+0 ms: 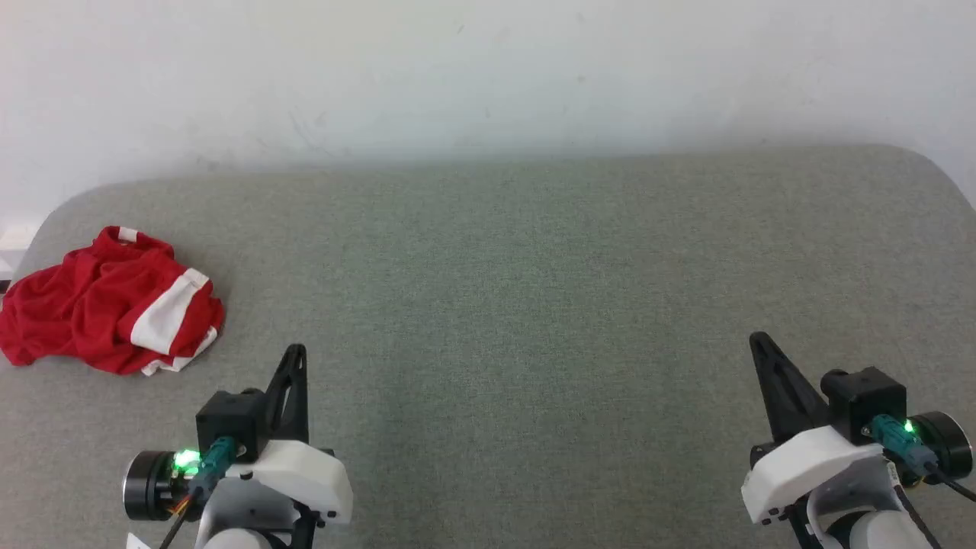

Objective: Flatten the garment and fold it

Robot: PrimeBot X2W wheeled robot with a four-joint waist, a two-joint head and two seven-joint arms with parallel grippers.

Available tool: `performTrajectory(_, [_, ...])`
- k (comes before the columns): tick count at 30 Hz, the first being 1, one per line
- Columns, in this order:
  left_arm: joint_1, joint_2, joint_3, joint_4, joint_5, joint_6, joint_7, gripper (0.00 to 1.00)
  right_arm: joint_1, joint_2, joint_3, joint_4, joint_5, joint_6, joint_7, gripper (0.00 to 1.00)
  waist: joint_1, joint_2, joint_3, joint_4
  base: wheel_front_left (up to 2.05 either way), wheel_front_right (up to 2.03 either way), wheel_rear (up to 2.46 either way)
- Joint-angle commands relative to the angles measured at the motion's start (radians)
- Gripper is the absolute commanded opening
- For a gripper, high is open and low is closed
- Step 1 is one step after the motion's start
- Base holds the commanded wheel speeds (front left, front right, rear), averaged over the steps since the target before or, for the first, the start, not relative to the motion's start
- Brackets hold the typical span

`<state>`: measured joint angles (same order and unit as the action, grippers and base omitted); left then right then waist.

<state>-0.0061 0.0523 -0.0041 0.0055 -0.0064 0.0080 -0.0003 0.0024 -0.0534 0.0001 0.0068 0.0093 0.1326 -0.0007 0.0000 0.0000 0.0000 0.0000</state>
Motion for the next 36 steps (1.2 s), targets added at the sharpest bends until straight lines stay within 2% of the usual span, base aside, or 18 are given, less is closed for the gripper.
performTrajectory(1, [0.006,-0.002,0.004,-0.005,0.006,-0.008,0.0,0.0,-0.002,0.003,0.0,-0.007,-0.009,-0.002,0.001,0.0,0.0,0.0,0.0,0.0,0.0,0.0,0.0])
performTrajectory(32, [0.006,-0.002,0.004,-0.005,0.006,-0.008,0.0,0.0,-0.002,0.003,0.0,-0.007,-0.009,-0.002,0.001,0.0,0.0,0.0,0.0,0.0,0.0,0.0,0.0])
performTrajectory(33, [0.0,0.0,0.0,0.0,0.0,0.0,0.0,1.0,0.0,0.0,0.0,0.0,0.0,0.0,0.0,1.0,0.0,0.0,0.0,0.0,0.0,0.0,0.0])
performTrajectory(36, [0.0,0.0,-0.001,0.002,-0.001,0.001,0.0,1.0,0.0,-0.001,0.0,0.002,0.001,0.0,0.0,1.0,0.0,0.0,0.0,0.0,0.0,0.0,0.0])
